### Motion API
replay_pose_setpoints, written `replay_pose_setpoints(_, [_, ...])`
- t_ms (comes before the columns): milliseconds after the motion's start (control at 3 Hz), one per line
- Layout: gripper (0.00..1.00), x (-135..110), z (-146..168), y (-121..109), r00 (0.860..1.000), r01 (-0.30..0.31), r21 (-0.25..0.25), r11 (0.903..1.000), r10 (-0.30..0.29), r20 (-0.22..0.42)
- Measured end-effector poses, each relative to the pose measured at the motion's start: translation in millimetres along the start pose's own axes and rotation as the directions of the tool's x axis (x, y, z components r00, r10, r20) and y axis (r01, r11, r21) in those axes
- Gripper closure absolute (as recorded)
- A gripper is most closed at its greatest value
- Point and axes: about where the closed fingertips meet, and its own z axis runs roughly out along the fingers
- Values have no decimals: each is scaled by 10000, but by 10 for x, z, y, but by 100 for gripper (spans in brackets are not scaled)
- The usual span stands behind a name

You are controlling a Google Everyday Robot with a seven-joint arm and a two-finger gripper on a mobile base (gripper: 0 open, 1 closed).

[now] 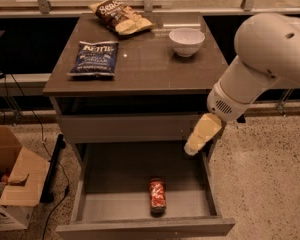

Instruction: Pick coke can from middle drawer and place on counter

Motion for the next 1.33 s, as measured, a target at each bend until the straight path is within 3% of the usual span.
replay_pose_setpoints(333, [0,113,455,-27,9948,-869,-511,9949,839,-584])
replay_pose_setpoints(667, [0,216,773,18,9886,-1443,-1385,9798,1365,-643])
replay_pose_setpoints(1000, [0,213,798,31,9881,-1478,-1473,9780,1396,-650])
replay_pose_setpoints(1333, [0,194,1036,120,9816,-1778,-1744,9685,1620,-1012])
